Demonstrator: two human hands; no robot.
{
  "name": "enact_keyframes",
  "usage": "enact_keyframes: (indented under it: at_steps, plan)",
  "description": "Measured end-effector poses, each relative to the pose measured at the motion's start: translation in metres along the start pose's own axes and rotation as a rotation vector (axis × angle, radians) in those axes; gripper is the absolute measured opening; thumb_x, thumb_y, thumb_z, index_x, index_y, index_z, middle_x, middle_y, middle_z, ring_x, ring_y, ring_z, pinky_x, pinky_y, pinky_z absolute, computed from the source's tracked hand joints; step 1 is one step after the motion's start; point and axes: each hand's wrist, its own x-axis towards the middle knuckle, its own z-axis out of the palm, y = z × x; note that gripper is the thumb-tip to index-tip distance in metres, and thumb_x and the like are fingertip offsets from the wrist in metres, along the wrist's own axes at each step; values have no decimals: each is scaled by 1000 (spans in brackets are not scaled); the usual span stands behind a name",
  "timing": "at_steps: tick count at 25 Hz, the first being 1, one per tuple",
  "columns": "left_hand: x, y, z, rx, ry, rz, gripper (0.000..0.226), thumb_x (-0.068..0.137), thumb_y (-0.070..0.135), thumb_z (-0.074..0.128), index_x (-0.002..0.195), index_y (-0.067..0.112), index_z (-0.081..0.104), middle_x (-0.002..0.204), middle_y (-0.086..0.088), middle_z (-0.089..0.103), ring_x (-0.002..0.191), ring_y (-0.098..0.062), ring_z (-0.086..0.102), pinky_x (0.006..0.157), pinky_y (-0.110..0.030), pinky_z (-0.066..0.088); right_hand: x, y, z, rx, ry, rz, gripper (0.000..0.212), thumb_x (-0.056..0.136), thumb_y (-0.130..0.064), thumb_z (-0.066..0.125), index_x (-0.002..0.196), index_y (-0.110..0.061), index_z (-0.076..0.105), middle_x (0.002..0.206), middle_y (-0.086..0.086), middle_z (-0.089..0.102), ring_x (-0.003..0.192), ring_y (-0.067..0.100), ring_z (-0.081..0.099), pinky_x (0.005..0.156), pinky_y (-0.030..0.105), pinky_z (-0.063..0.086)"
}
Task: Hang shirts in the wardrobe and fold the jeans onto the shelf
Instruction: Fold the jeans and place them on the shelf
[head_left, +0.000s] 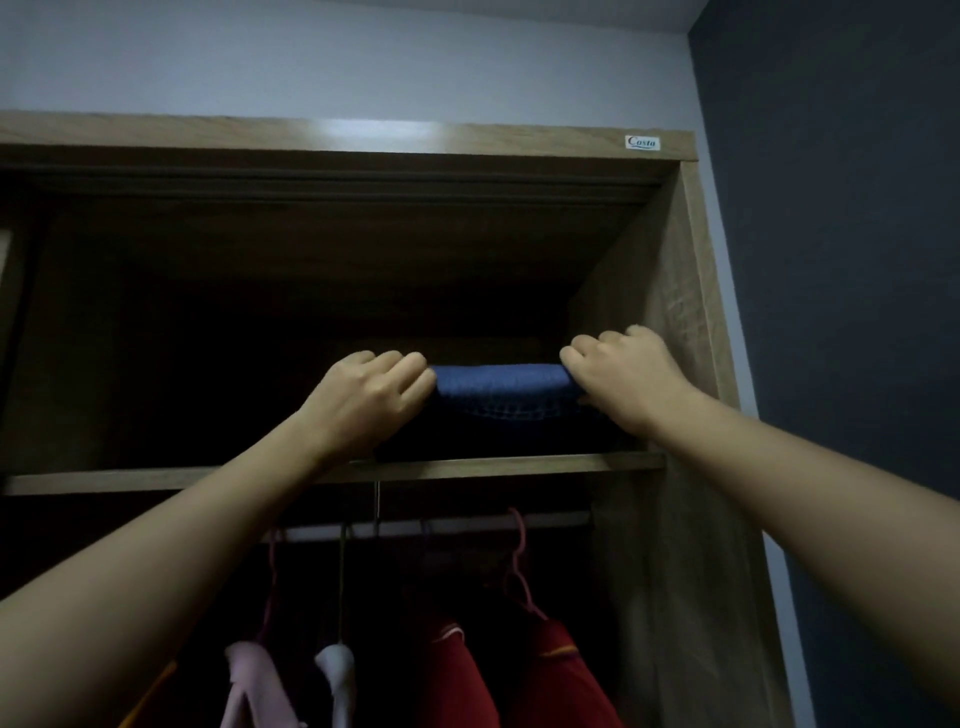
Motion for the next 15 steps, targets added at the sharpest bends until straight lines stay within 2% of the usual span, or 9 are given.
enact_keyframes:
  at_steps: [2, 3, 5, 7, 8, 11, 13, 15]
  plan:
    - [-4, -5, 1, -144, -99, 62, 33, 75, 29, 70, 95, 14, 48, 86, -7, 59, 66, -20, 60, 49, -26, 43, -5, -6, 1, 2, -5, 11, 26, 91, -25, 53, 115, -15, 48, 116, 5, 56, 100, 25, 58, 61, 33, 35]
    - [-7, -6, -1, -250, -201, 30, 40, 75, 35, 71, 102, 18, 48, 97, -7, 58, 77, -20, 60, 56, -25, 44, -7, -9, 2, 6, -26, -1, 25, 92, -23, 50, 116, -15, 47, 117, 4, 55, 102, 25, 58, 59, 32, 35]
    - [-11, -10, -5, -504, -449, -157, 45, 80, 46, 65, 116, 29, 45, 117, 1, 49, 104, -17, 52, 76, -25, 42, -10, -13, 7, -1, -65, -27, 26, 92, -21, 49, 118, -15, 47, 119, 4, 54, 104, 25, 57, 59, 32, 35]
    - [-15, -12, -5, -580, -606, -280, 49, 85, 43, 61, 127, 33, 38, 118, 4, 50, 108, -16, 52, 82, -25, 43, -9, -14, 9, -22, -51, -22, 27, 92, -21, 50, 118, -14, 48, 119, 5, 55, 103, 26, 57, 59, 32, 35]
    - [-14, -12, -5, -516, -593, -292, 52, 87, 40, 59, 133, 31, 34, 120, 1, 54, 107, -18, 56, 83, -28, 47, -7, -12, 9, -25, -28, -12, 27, 92, -21, 50, 118, -14, 48, 118, 5, 56, 102, 26, 58, 58, 32, 36]
    - [-16, -5, 3, -362, -396, -250, 61, 91, 34, 56, 145, 22, 29, 130, -8, 56, 108, -24, 61, 87, -39, 52, -4, -10, 8, -20, -36, -25, 28, 91, -25, 52, 118, -17, 49, 118, 3, 56, 103, 24, 57, 59, 31, 36]
    - [-18, -5, 4, -402, -410, -211, 62, 90, 36, 56, 145, 26, 30, 136, -4, 54, 114, -21, 59, 93, -36, 49, -4, -10, 8, -28, -138, -107, 34, 89, -34, 55, 121, -22, 47, 119, 0, 54, 107, 23, 55, 62, 31, 36]
    - [-19, -10, 0, -462, -524, -175, 64, 89, 41, 57, 145, 33, 27, 137, 1, 53, 116, -16, 57, 97, -31, 46, -5, -6, 5, 1, -232, -155, 40, 87, -40, 57, 123, -26, 45, 120, -1, 51, 110, 22, 53, 67, 32, 41]
